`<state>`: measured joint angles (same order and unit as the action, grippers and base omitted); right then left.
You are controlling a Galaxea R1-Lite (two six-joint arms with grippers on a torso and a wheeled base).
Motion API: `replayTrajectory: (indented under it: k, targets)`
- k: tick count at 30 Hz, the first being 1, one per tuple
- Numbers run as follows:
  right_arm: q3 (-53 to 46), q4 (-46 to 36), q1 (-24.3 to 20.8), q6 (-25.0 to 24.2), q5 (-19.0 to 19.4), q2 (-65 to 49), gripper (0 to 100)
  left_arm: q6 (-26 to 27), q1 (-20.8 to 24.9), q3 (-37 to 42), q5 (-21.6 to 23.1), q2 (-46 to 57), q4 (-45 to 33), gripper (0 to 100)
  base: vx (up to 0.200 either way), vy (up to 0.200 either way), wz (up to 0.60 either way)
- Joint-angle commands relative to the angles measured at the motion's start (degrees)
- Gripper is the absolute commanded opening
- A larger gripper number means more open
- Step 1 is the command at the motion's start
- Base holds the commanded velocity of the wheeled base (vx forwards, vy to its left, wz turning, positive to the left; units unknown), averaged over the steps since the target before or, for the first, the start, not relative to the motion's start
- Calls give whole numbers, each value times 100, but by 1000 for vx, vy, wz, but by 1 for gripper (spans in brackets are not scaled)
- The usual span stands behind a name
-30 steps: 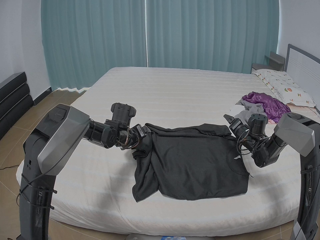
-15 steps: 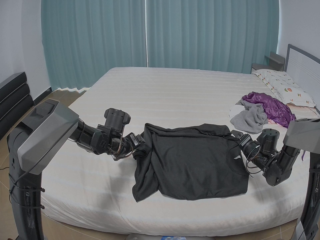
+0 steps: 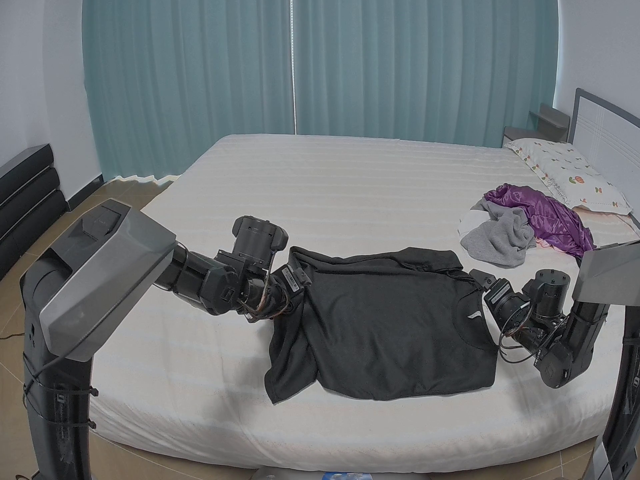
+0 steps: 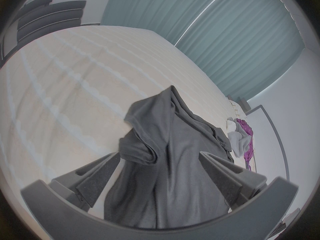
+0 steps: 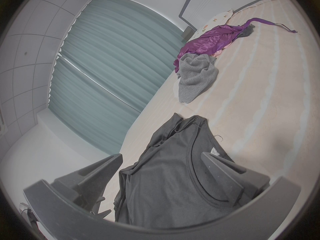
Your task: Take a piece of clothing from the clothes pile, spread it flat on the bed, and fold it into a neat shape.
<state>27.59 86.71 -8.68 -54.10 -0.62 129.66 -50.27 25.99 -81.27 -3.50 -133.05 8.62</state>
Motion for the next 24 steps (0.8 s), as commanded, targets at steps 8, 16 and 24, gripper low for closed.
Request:
replayTrajectory:
  k: [8,16,24]
  targets:
    - [-157,65,-55,-4,1,-2,100,0,64,-679,-336,-740,-18,100,0,0,0]
    - [-148,65,-55,-4,1,7,100,-18,29,-1092,-441,-1065,-44,0,0,0,0]
    - [-148,65,-55,-4,1,42,100,-158,-156,-1136,-652,-942,-53,0,0,0,0]
